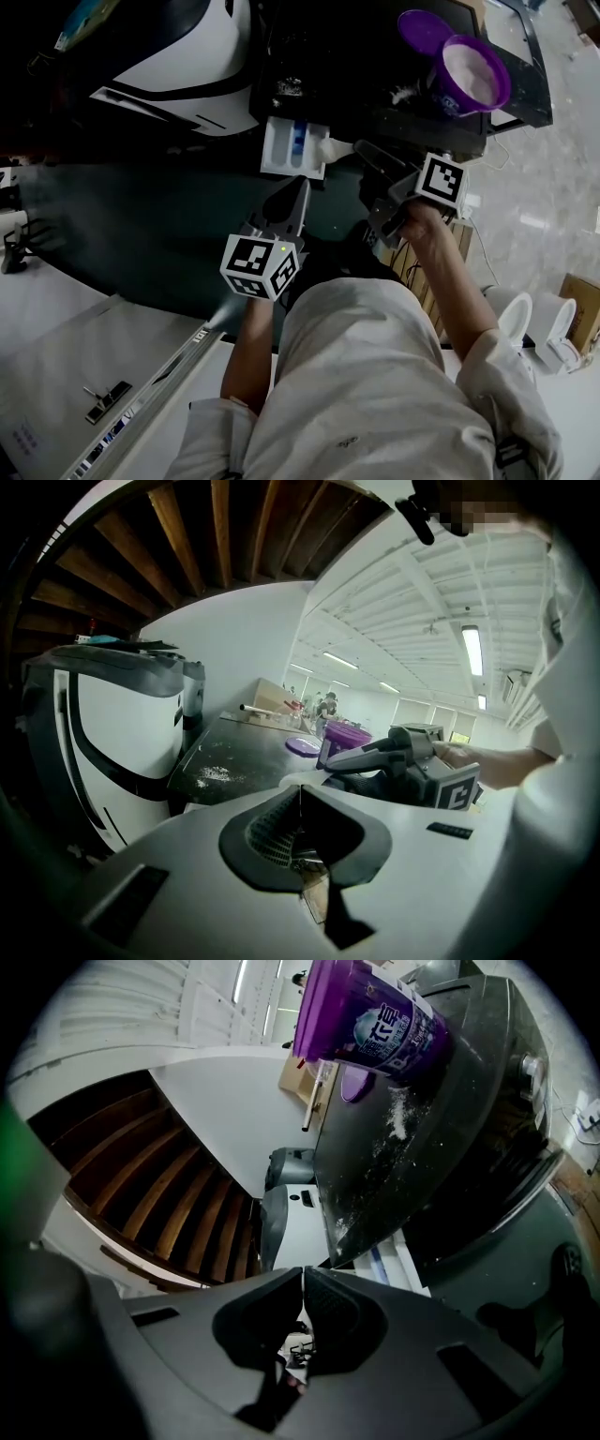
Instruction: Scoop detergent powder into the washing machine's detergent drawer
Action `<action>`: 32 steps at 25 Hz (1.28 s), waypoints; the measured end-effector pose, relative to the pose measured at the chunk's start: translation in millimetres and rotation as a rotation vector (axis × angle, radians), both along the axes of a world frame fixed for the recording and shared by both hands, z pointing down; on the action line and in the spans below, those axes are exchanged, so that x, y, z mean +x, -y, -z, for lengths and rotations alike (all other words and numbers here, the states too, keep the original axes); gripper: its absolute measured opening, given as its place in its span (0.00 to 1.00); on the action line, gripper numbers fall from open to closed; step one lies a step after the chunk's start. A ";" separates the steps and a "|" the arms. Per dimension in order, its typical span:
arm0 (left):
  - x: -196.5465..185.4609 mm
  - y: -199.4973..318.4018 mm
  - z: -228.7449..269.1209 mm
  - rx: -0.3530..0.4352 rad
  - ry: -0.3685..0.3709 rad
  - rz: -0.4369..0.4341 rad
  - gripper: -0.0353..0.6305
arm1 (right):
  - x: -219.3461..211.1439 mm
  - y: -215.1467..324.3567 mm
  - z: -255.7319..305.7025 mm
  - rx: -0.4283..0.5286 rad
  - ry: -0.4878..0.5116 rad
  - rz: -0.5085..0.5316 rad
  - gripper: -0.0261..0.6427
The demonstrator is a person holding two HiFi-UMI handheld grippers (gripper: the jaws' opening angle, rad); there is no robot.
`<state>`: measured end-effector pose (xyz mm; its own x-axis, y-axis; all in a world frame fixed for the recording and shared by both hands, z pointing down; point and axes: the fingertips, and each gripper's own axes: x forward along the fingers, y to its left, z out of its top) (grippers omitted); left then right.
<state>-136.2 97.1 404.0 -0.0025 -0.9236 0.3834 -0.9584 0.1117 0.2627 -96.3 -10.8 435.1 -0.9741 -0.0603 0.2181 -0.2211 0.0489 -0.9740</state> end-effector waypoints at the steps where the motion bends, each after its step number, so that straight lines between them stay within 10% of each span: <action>1: -2.9 -0.7 -0.7 -0.002 -0.002 -0.005 0.08 | -2.5 -0.3 -2.2 0.006 -0.008 -0.004 0.06; 32: -55.7 -27.7 -21.3 -0.032 -0.047 -0.039 0.08 | -53.7 1.3 -87.6 0.415 -0.282 0.023 0.05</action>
